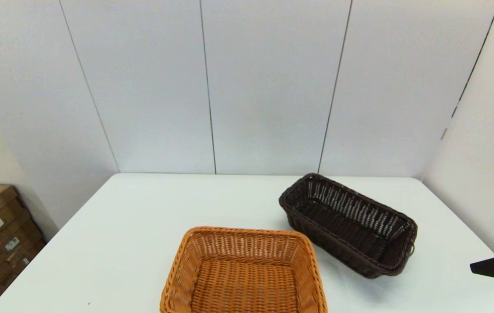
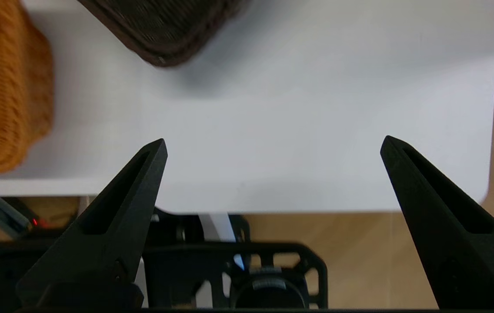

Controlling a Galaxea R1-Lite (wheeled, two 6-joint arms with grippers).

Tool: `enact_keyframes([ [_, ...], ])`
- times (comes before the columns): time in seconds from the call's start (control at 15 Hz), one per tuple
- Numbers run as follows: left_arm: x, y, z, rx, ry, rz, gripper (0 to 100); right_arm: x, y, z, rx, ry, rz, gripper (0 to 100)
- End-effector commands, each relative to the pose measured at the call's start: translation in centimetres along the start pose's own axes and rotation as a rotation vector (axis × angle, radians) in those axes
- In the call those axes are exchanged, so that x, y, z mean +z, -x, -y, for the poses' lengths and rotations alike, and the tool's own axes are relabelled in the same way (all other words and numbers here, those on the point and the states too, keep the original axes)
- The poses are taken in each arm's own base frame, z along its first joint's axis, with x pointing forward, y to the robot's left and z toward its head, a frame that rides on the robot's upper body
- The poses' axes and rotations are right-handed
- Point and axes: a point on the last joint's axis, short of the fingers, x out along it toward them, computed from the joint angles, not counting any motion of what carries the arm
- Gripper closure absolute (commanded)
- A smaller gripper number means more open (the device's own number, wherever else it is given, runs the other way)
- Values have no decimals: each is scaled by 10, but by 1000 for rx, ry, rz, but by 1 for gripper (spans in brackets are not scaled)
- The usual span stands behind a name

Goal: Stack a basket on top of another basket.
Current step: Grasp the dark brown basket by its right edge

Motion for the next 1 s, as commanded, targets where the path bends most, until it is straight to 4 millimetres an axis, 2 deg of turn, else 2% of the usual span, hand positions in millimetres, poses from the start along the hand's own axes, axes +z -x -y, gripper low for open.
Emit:
enact_keyframes([
  [0.07, 0, 0, 0, 0, 1, 1, 0, 6, -19, 0, -73, -48, -124, 0],
  [0.47, 0, 0, 0, 0, 1, 1, 0, 26, -24, -4, -140, -247, -229, 0],
  [0.67, 0, 0, 0, 0, 1, 1, 0, 34, -27, -8, -157, -275, -308, 0],
  [0.87, 0, 0, 0, 0, 1, 1, 0, 46, -33, -29, -146, -305, -355, 0],
  [1.0, 0, 0, 0, 0, 1, 1, 0, 43, -31, -51, -108, -268, -372, 0],
])
